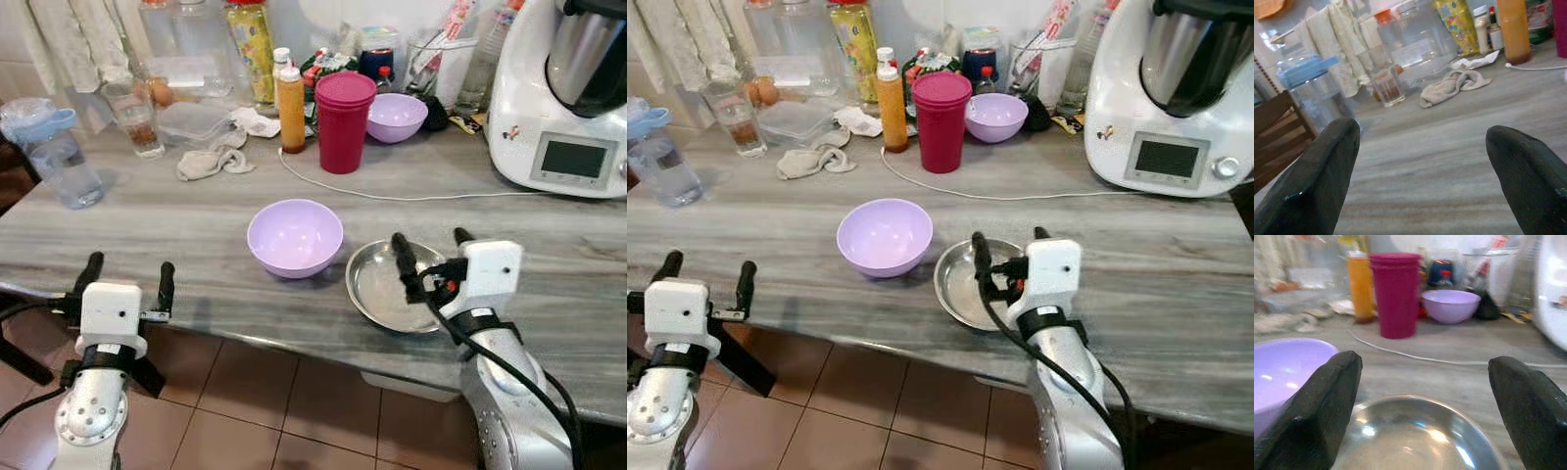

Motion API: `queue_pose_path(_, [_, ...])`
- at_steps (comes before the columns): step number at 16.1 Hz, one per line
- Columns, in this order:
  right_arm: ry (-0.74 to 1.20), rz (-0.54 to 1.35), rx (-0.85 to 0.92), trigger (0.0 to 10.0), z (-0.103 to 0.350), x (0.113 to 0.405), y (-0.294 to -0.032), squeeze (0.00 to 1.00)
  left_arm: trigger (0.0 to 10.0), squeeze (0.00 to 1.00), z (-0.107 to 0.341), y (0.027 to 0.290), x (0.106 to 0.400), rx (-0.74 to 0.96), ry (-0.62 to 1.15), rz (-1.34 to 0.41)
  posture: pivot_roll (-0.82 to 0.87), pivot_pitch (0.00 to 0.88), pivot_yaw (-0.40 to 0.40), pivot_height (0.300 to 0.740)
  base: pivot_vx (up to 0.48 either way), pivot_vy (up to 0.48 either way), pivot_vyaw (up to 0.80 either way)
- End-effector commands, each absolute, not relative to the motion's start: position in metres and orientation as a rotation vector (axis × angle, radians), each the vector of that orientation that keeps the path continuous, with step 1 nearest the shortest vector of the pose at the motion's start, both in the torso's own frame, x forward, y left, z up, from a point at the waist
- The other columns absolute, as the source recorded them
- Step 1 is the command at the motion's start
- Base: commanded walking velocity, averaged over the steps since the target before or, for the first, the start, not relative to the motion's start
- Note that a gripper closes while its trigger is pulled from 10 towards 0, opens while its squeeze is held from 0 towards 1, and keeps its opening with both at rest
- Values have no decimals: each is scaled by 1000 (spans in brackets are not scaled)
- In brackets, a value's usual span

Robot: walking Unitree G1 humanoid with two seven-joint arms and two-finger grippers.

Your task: Setting the table

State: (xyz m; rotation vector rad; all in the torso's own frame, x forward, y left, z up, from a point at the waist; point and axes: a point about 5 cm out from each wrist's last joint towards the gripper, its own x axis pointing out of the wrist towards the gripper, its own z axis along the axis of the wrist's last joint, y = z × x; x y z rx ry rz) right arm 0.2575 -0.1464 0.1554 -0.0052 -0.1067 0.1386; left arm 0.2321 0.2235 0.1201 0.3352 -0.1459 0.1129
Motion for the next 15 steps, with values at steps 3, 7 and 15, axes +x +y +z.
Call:
queue_pose_path(3, [-109,68,-20,10000,155,251,-160,0,10000,0,117,218,233,343,-126,78,-188,87,50,740,0,0,-571])
queue_pose_path(7, [-132,44,-20,10000,160,253,-160,0,10000,0,121,202,246,314,-149,58,-205,83,55,740,0,0,-675])
queue_pose_path(15, [-140,43,6,10000,157,259,-153,0,10000,0,123,196,260,288,-151,62,-204,63,66,740,-213,0,0])
